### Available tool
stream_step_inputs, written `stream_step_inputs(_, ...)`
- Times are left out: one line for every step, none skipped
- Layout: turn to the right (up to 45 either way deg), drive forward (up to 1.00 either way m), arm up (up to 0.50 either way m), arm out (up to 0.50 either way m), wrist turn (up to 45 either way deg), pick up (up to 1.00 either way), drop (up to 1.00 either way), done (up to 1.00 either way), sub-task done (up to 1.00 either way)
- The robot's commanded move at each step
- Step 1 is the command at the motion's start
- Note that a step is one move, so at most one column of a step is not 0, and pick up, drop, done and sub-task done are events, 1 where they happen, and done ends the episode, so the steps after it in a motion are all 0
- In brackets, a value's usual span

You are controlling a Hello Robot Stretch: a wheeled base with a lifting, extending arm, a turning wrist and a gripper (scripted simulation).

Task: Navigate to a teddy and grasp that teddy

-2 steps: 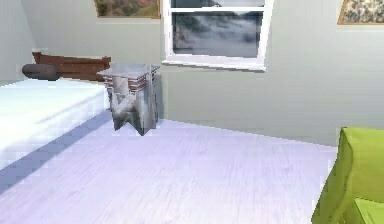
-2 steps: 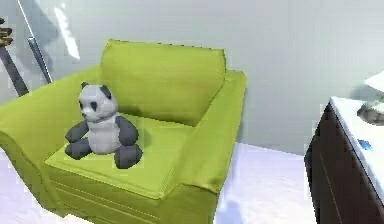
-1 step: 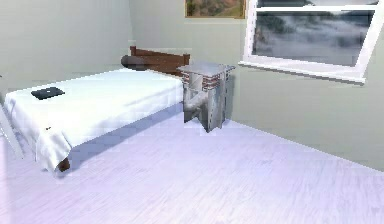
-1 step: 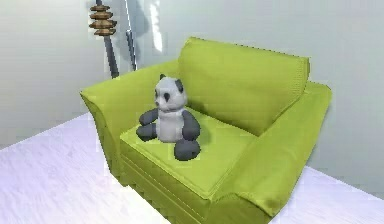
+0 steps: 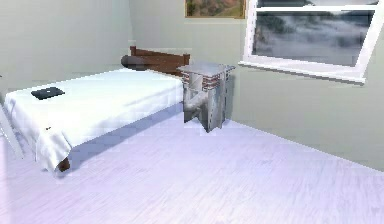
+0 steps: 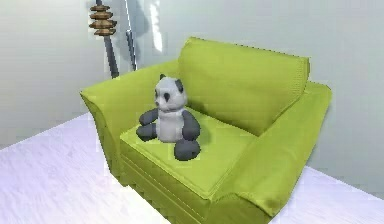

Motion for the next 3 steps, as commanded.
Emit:
stream_step_inputs(0.0, 0.0, 0.2, 0.0, 0.0, 0.0, 0.0, 0.0, 0.0)
stream_step_inputs(0.0, 0.0, 0.0, 0.5, 0.0, 0.0, 0.0, 0.0, 0.0)
stream_step_inputs(0.0, 0.0, 0.0, 0.0, 45.0, 0.0, 0.0, 0.0, 0.0)
